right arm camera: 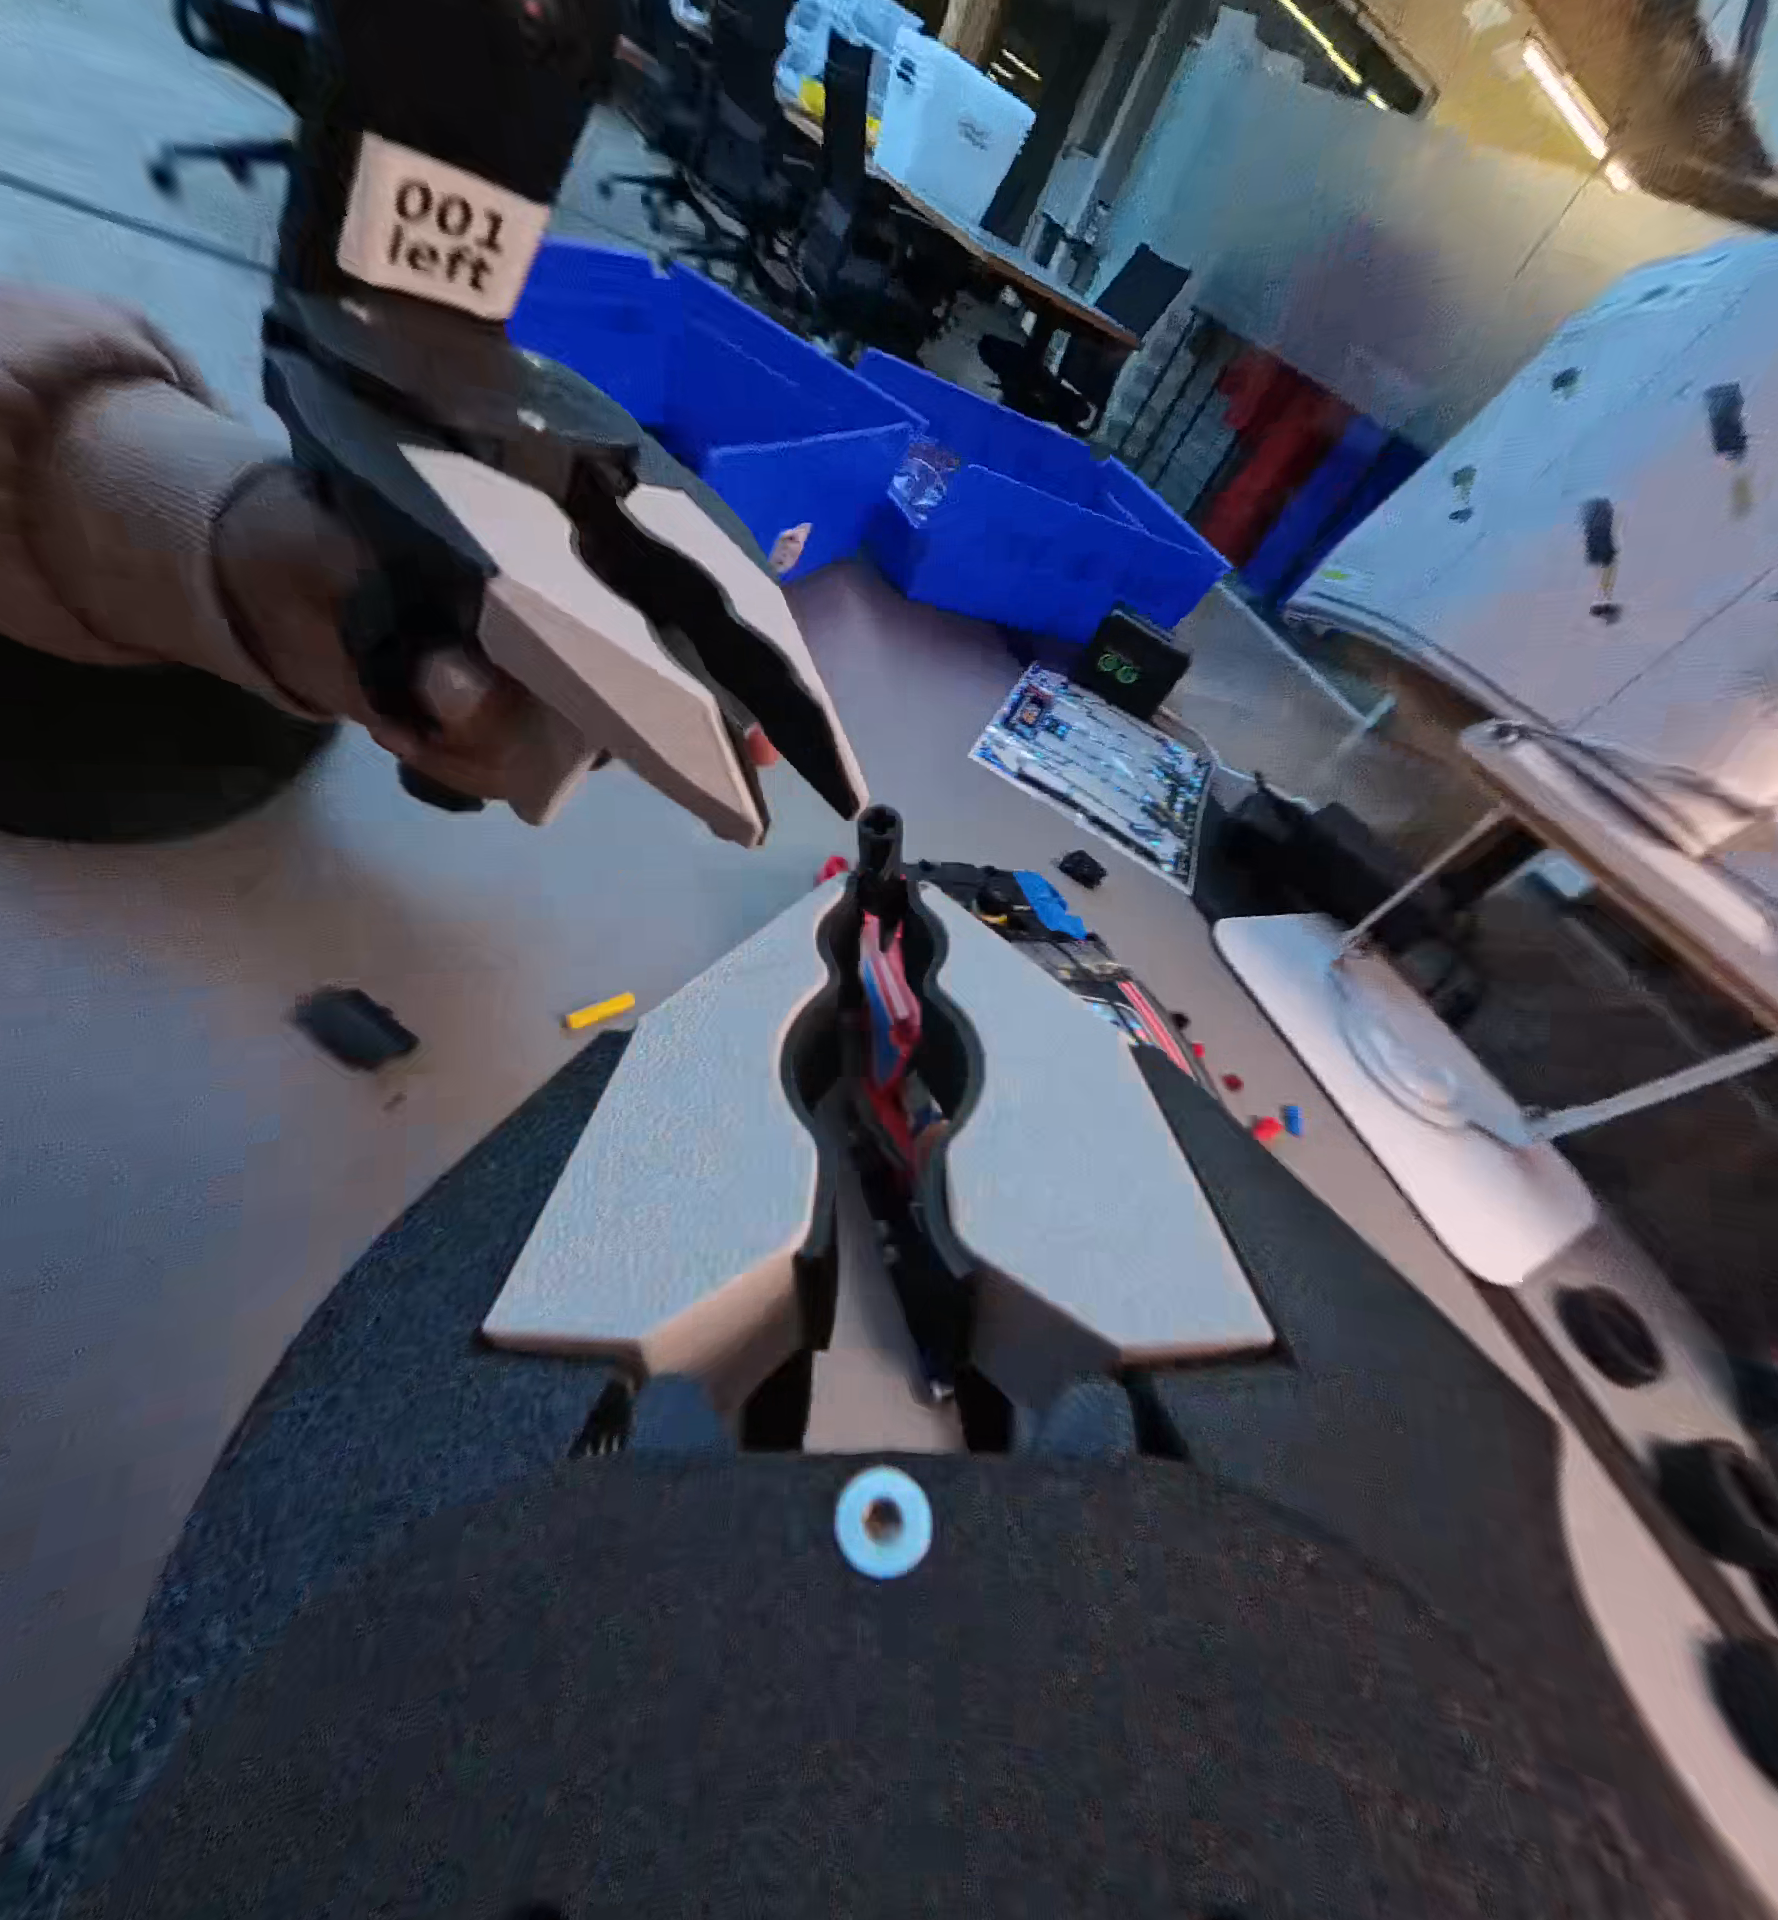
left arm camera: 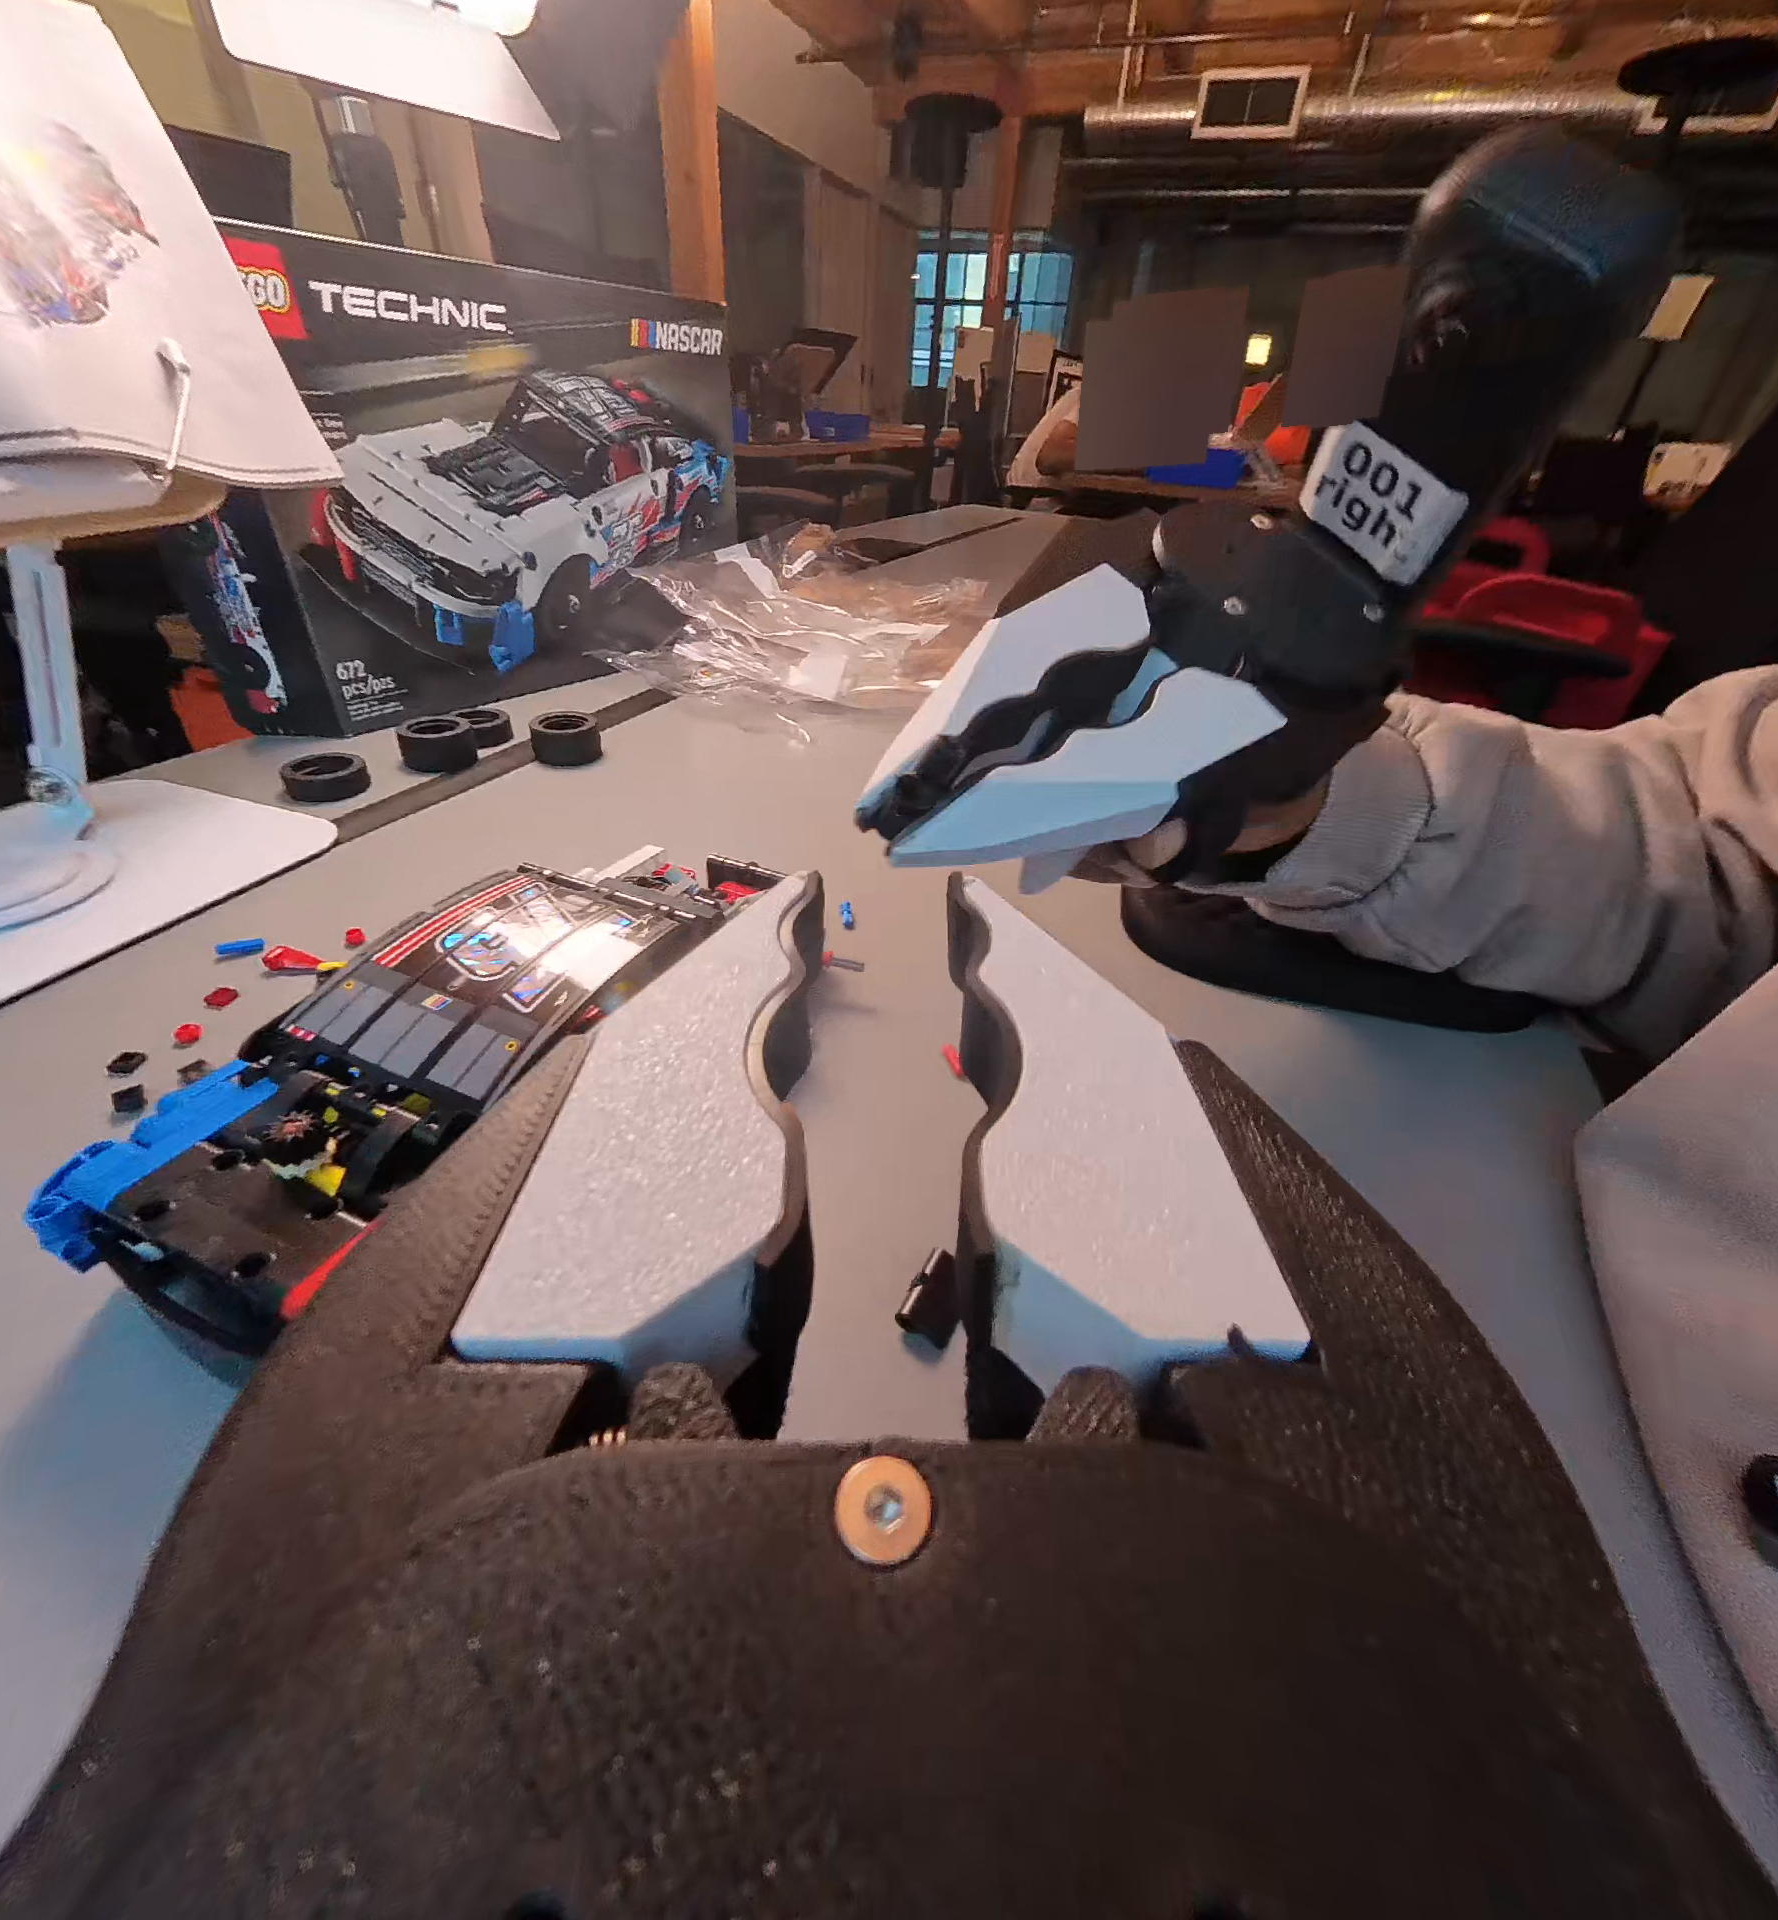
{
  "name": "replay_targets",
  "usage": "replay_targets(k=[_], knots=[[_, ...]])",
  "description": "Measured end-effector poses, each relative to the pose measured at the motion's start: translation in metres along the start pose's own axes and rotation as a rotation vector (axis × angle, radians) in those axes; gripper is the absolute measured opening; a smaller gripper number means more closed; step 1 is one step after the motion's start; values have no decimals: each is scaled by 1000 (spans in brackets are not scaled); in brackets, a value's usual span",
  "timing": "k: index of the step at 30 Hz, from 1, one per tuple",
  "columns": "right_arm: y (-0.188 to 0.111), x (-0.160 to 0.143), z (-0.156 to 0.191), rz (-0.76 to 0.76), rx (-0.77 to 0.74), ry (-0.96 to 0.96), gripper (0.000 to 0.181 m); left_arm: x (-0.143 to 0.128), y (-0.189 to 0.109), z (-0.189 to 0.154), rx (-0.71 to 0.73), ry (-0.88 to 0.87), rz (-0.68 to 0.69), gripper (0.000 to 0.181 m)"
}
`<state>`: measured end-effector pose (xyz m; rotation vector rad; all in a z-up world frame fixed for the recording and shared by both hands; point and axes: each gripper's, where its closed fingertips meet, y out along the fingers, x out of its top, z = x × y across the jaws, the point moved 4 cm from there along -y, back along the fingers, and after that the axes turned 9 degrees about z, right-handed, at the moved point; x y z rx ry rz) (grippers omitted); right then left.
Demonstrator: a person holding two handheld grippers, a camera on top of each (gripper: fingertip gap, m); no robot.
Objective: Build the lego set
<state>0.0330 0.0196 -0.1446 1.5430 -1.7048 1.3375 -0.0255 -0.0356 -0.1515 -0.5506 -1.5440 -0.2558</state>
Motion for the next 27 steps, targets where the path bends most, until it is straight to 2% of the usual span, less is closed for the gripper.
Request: replay_targets(k=[2, 4, 7, 9, 16, 21, 27], knots=[[4, -9, -6, 110, -204, -207, 4, 1, 1, -2, -29, -53, 3, 25], [7, -14, -4, 175, -332, -390, 5, 0, 6, -3, -23, -70, 21, 25], [12, -15, 4, 215, -429, -575, 5, -4, 13, -3, 5, -83, 40, 24], [14, -14, 8, 218, -455, -628, 5, -5, 16, -2, 16, -86, 51, 22], [19, -14, 15, 230, -473, -710, 5, -9, 17, -2, 51, -30, 80, 12], [14, -12, 17, 159, -426, -676, 5, -6, 13, -5, 14, 10, 81, 10], [5, -7, 26, 1, -213, -484, 6, -7, 1, -15, -163, -15, 72, 10]])
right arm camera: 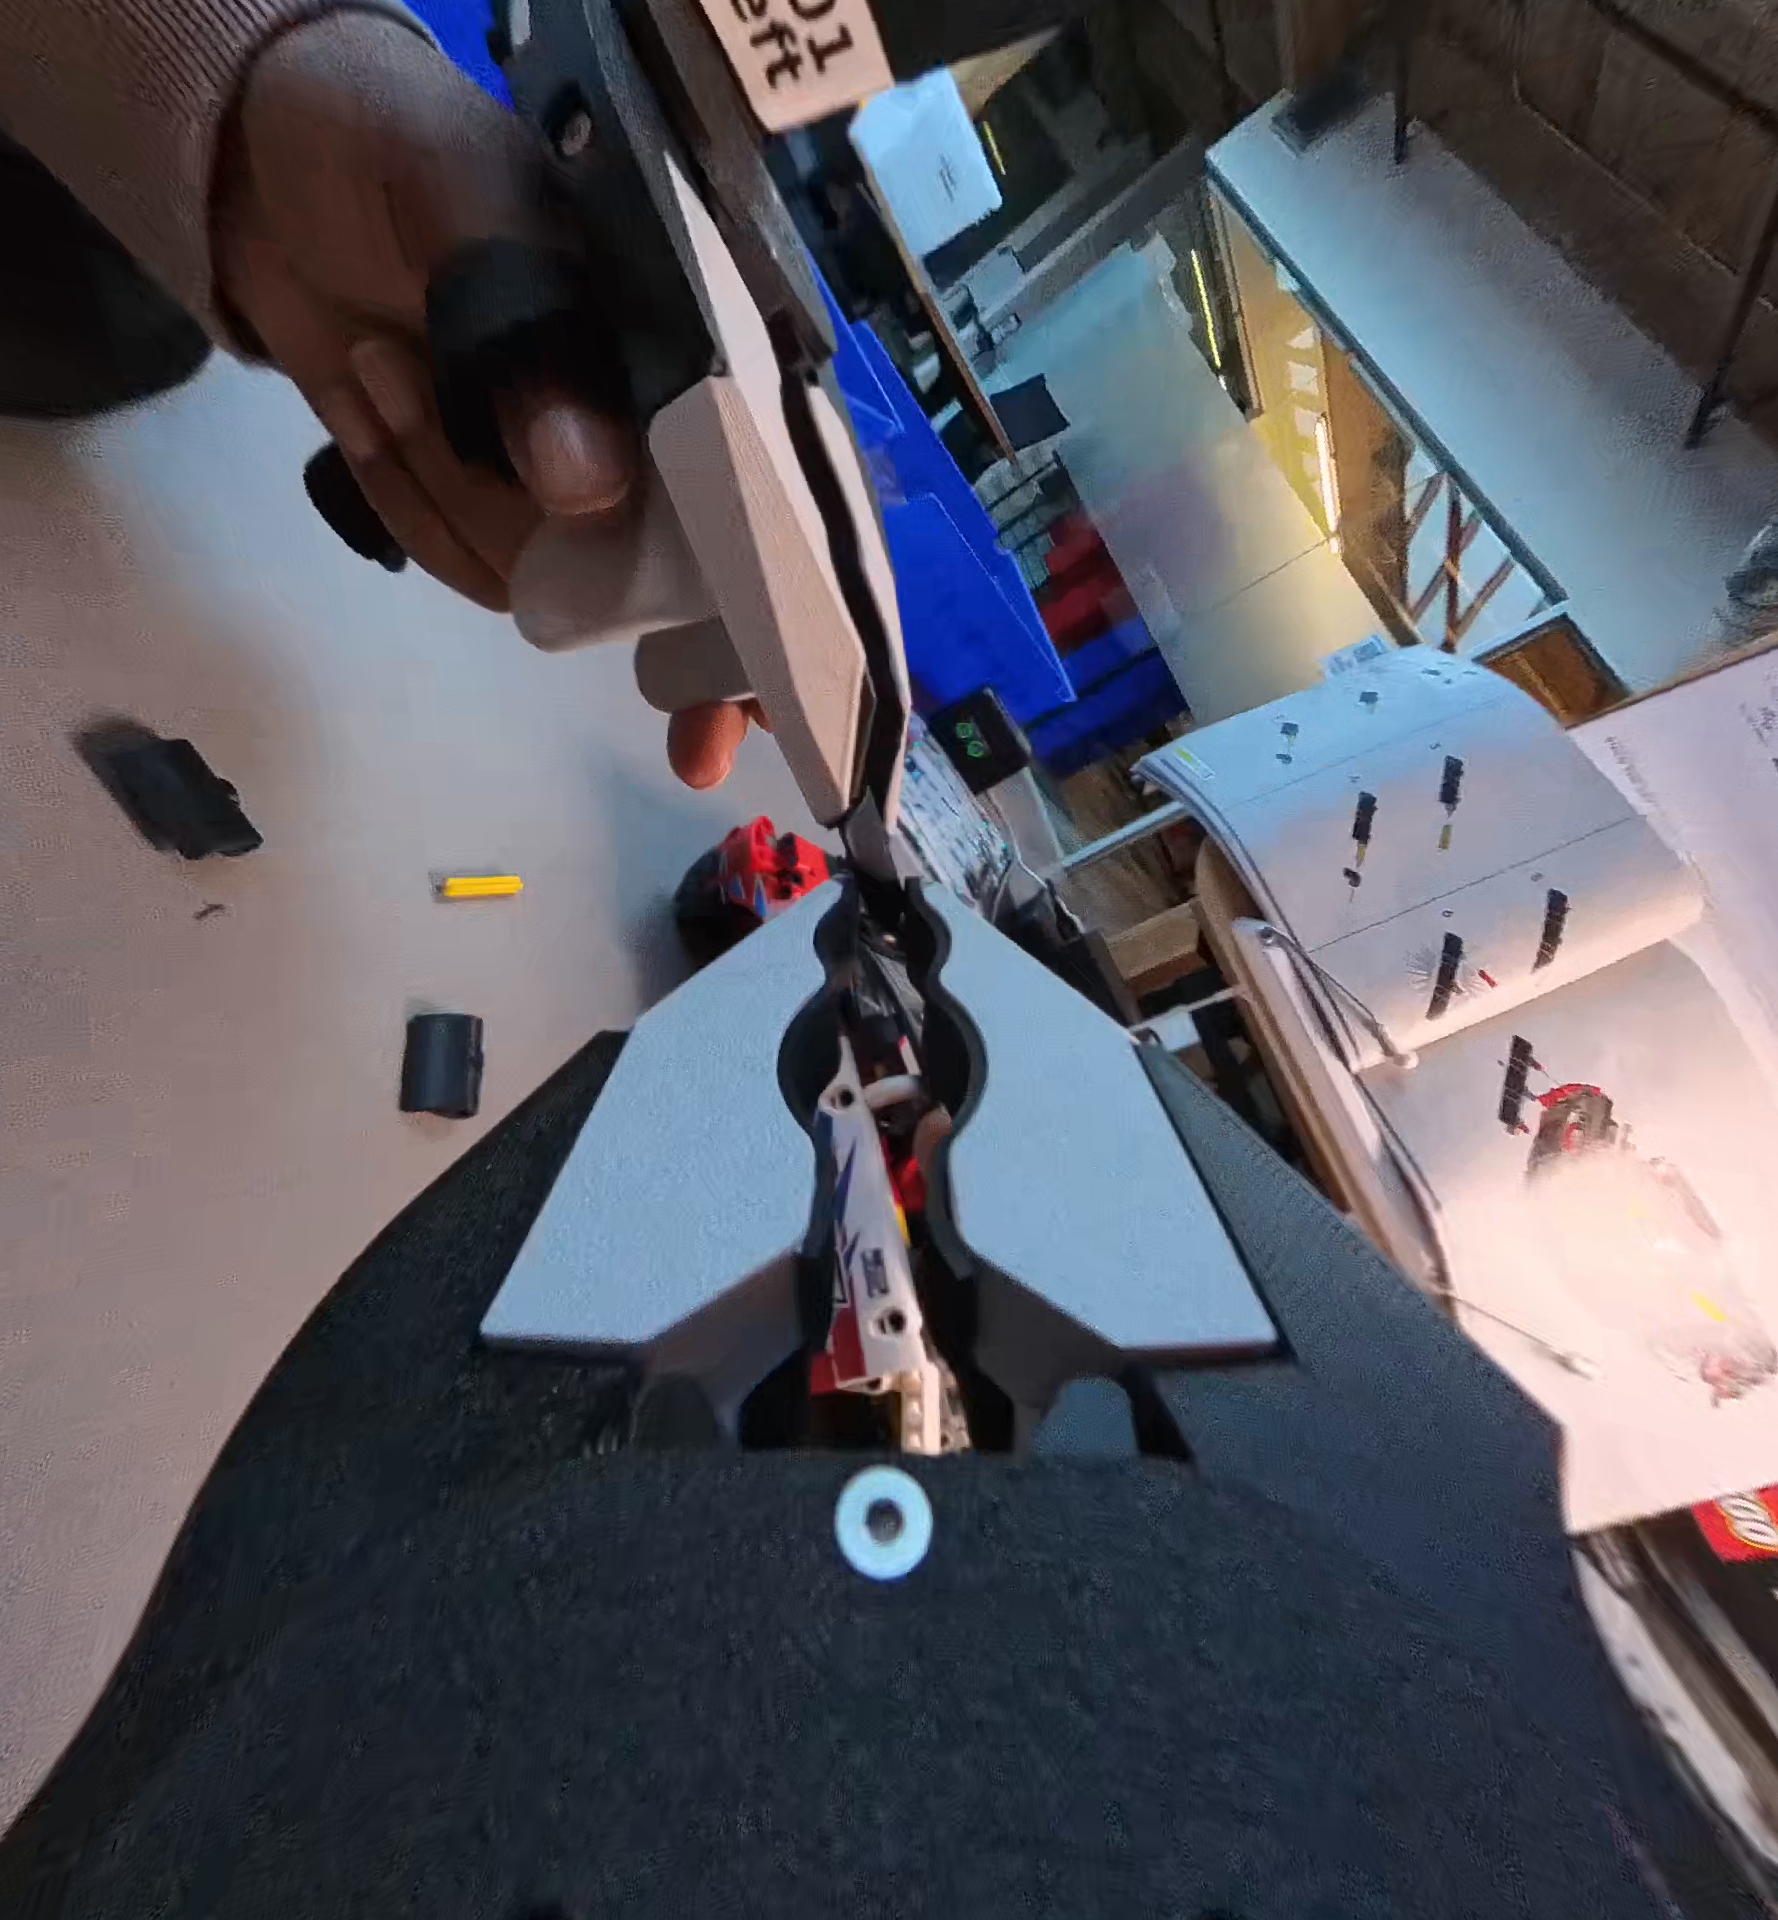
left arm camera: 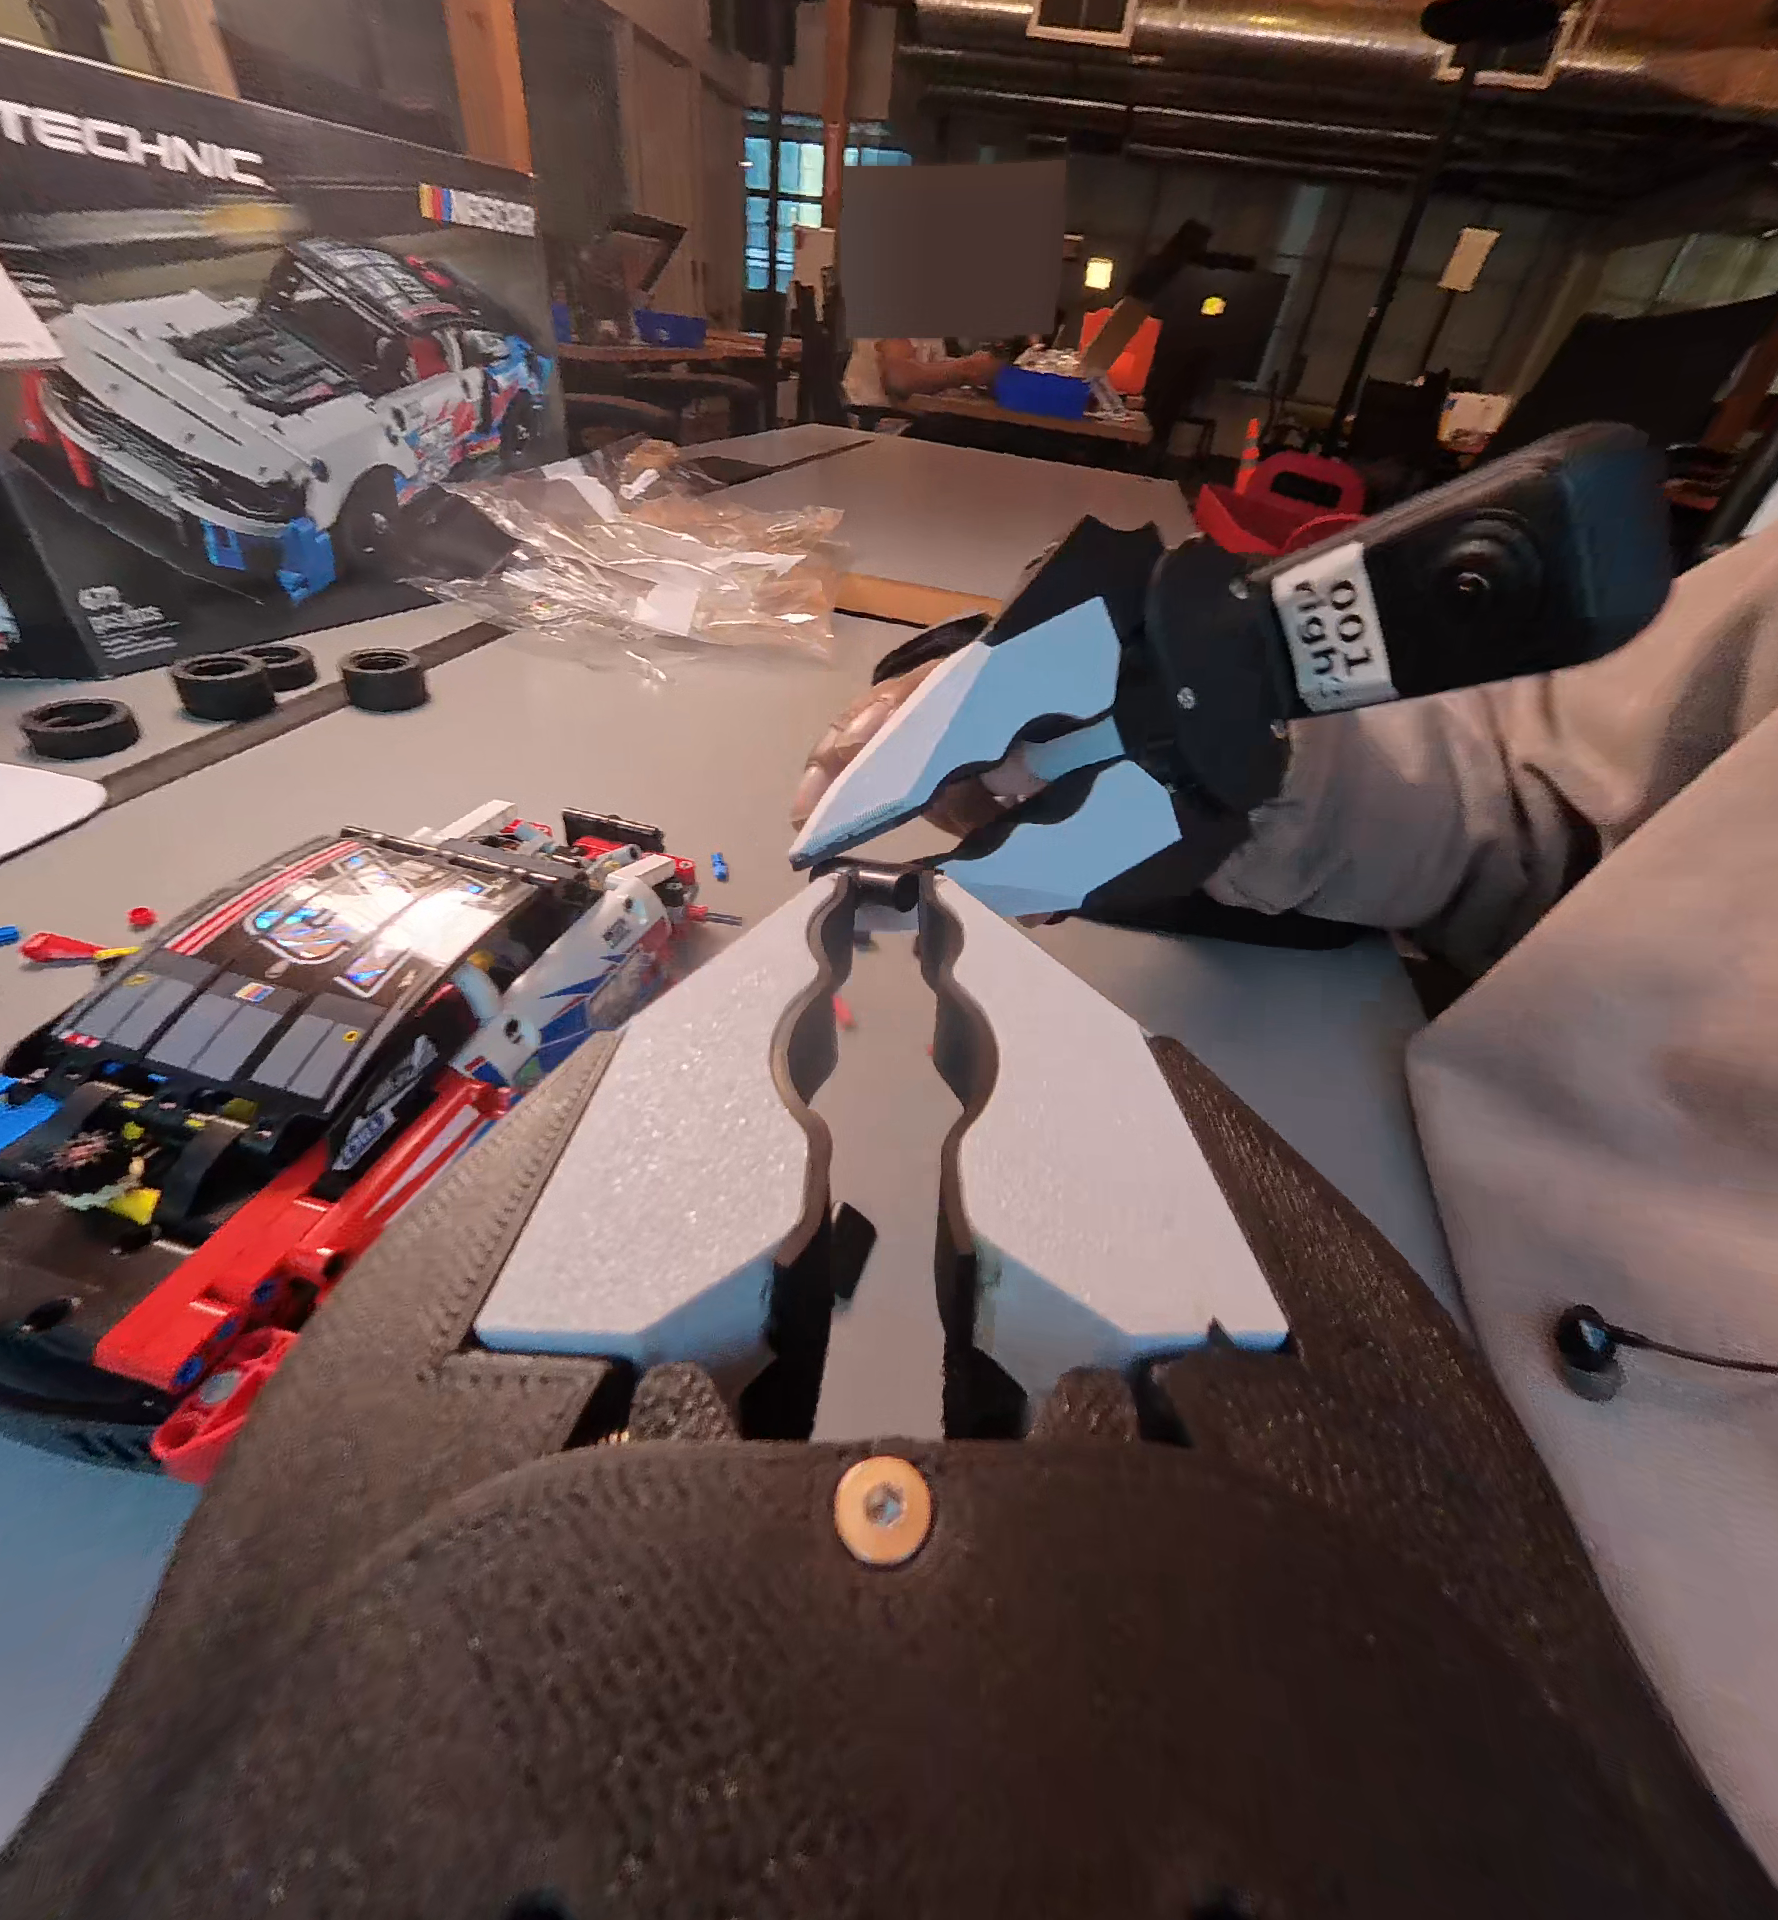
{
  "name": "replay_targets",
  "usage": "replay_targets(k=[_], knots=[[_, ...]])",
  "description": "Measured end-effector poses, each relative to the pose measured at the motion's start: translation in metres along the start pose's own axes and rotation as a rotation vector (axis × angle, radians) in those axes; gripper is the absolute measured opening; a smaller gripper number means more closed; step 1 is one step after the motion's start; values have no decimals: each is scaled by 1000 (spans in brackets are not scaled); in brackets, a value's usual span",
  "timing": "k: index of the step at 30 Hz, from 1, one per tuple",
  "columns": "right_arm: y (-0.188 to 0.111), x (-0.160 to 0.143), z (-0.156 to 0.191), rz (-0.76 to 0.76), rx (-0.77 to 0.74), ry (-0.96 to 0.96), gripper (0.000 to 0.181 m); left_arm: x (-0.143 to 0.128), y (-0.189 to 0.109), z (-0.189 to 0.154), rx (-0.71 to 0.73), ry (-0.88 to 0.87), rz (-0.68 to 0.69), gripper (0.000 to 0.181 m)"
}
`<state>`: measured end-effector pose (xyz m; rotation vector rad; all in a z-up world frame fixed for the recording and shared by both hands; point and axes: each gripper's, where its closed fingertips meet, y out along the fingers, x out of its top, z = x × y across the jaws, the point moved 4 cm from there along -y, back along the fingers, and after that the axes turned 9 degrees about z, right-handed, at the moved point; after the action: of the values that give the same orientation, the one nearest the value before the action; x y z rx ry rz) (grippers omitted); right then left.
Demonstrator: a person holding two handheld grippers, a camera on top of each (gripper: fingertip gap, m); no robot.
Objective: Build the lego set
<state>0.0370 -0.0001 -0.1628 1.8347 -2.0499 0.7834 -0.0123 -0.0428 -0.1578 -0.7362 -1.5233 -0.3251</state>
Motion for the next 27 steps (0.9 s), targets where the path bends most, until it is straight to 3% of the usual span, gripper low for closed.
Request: replay_targets(k=[5, 9, 12, 27], knots=[[-11, 9, 2, -150, 278, 316, 9, -1, -10, -9, -215, -66, -48, 10], [-19, 15, -2, -281, 586, 678, 35, 3, -18, -16, -328, -80, -110, 10], [-21, 17, -7, -359, 701, 852, 37, 3, -21, -17, -353, -68, -127, 10], [-26, 26, 3, -400, 810, 896, 17, 2, -19, -33, -400, -6, -125, 10]])
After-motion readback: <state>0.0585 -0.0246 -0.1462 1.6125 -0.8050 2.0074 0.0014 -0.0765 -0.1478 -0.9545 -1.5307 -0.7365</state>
